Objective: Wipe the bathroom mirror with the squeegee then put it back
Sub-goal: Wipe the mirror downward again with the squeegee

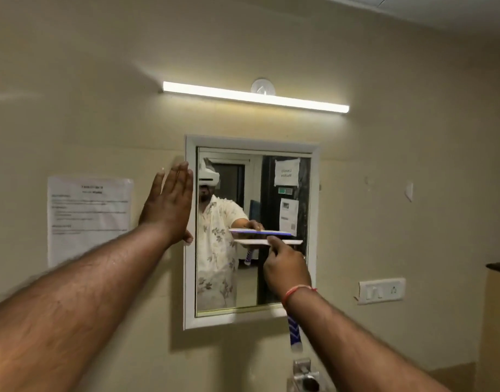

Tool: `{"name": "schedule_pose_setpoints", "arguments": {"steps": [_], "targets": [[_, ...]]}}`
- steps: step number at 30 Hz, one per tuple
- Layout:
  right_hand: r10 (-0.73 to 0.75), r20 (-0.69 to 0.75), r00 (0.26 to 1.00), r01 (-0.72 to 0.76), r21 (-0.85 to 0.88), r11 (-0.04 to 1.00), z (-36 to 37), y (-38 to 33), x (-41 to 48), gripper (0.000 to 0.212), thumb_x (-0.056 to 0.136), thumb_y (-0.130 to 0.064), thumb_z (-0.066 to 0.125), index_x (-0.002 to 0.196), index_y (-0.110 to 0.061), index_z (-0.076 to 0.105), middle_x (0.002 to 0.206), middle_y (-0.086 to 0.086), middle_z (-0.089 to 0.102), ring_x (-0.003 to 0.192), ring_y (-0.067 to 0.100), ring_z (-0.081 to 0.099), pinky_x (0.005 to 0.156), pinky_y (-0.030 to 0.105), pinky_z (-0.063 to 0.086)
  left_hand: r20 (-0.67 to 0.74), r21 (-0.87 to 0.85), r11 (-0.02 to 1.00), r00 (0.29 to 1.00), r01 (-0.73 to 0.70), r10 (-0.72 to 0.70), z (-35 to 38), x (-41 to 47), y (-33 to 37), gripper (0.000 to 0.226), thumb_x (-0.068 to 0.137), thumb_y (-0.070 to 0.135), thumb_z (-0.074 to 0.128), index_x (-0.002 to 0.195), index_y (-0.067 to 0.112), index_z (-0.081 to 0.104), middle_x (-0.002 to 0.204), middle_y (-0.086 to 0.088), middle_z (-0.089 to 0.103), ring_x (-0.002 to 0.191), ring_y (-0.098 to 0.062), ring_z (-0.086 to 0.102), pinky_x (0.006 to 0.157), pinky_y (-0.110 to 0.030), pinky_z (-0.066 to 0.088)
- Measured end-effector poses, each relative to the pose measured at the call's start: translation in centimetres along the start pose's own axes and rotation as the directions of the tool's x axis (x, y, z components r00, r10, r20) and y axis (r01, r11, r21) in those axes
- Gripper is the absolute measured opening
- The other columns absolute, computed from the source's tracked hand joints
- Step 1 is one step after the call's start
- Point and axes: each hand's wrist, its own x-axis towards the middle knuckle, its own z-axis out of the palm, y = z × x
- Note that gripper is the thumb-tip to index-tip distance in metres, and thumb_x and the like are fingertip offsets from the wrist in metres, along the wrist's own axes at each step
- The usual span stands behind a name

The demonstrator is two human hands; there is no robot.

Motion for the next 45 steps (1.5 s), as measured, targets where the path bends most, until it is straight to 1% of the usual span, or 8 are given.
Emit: {"name": "schedule_pose_setpoints", "arguments": {"steps": [3,6,13,19,28,37,39,45], "targets": [[-0.114,-0.112,0.987,0.121,0.052,0.991,-3.4,-2.9,3.2,0.041,0.110,-0.026,0.046,0.146,-0.037,0.061,0.103,-0.003,0.072,0.096,0.019,0.071,0.089,0.039,0.062,0.056,0.039,0.999,0.998,0.035,-0.038,-0.6,0.2,0.8,0.181,0.065,0.085,0.087,0.161,-0.006,-0.036,0.172,-0.028,-0.041,0.164,-0.042,-0.034,0.136,-0.059,-0.013],[-0.198,-0.186,0.962,0.210,0.050,0.976,-5.9,-6.0,6.0,0.041,0.111,-0.025,0.045,0.149,-0.029,0.060,0.120,0.006,0.075,0.109,0.025,0.070,0.094,0.041,0.061,0.094,0.046,0.997,0.994,0.056,-0.060,-1.1,0.3,1.4,0.179,0.067,0.080,0.089,0.161,-0.007,-0.036,0.172,-0.029,-0.041,0.165,-0.042,-0.033,0.137,-0.060,-0.011],[-0.277,-0.210,0.938,0.282,-0.006,0.959,-8.9,-10.0,10.9,0.043,0.110,-0.024,0.049,0.152,-0.019,0.057,0.133,0.012,0.072,0.120,0.029,0.069,0.102,0.045,0.057,0.145,0.080,0.993,0.984,0.091,-0.102,-1.5,0.5,2.5,0.177,0.070,0.074,0.091,0.159,-0.010,-0.036,0.170,-0.032,-0.041,0.164,-0.045,-0.033,0.136,-0.062,-0.012],[-0.308,-0.216,0.927,0.311,-0.020,0.950,-7.6,-11.1,12.5,0.044,0.109,-0.025,0.047,0.151,-0.022,0.057,0.129,0.012,0.074,0.115,0.031,0.071,0.099,0.048,0.059,0.151,0.085,0.993,0.984,0.082,-0.094,-1.1,0.4,2.5,0.173,0.074,0.073,0.089,0.159,-0.010,-0.036,0.168,-0.033,-0.044,0.163,-0.046,-0.035,0.136,-0.061,-0.011],[-0.296,-0.265,0.918,0.301,-0.024,0.953,-6.2,-11.4,13.7,0.039,0.108,-0.023,0.048,0.145,-0.024,0.060,0.111,0.008,0.077,0.099,0.028,0.074,0.088,0.050,0.063,0.158,0.035,0.997,0.985,0.072,-0.076,-1.0,-0.1,2.3,0.171,0.076,0.073,0.088,0.158,-0.008,-0.039,0.166,-0.030,-0.049,0.161,-0.044,-0.039,0.135,-0.060,-0.015],[-0.234,-0.214,0.948,0.259,0.093,0.961,-5.8,-11.7,14.9,0.024,0.111,-0.025,0.043,0.134,-0.025,0.050,0.101,0.003,0.064,0.100,0.029,0.070,0.092,0.051,0.060,0.140,-0.001,0.999,0.989,0.048,-0.047,-0.5,-0.4,2.2,0.172,0.075,0.075,0.087,0.157,-0.007,-0.040,0.165,-0.031,-0.051,0.160,-0.043,-0.041,0.136,-0.060,-0.012],[-0.207,-0.187,0.960,0.235,0.137,0.962,-5.9,-11.9,15.1,0.021,0.111,-0.026,0.043,0.131,-0.024,0.048,0.103,0.005,0.064,0.101,0.029,0.069,0.094,0.052,0.058,0.138,-0.007,0.999,0.990,0.043,-0.042,-0.4,-0.5,2.1,0.173,0.075,0.076,0.086,0.157,-0.007,-0.041,0.164,-0.031,-0.052,0.159,-0.043,-0.042,0.137,-0.060,-0.011],[-0.172,-0.166,0.971,0.199,0.165,0.966,-5.8,-12.2,14.9,0.032,0.108,-0.025,0.046,0.140,-0.023,0.045,0.118,0.012,0.068,0.107,0.033,0.069,0.097,0.054,0.058,0.123,-0.047,0.998,0.992,0.036,-0.030,-0.1,-0.7,2.2,0.176,0.073,0.075,0.088,0.156,-0.007,-0.043,0.163,-0.031,-0.053,0.160,-0.043,-0.041,0.137,-0.060,-0.009]]}}
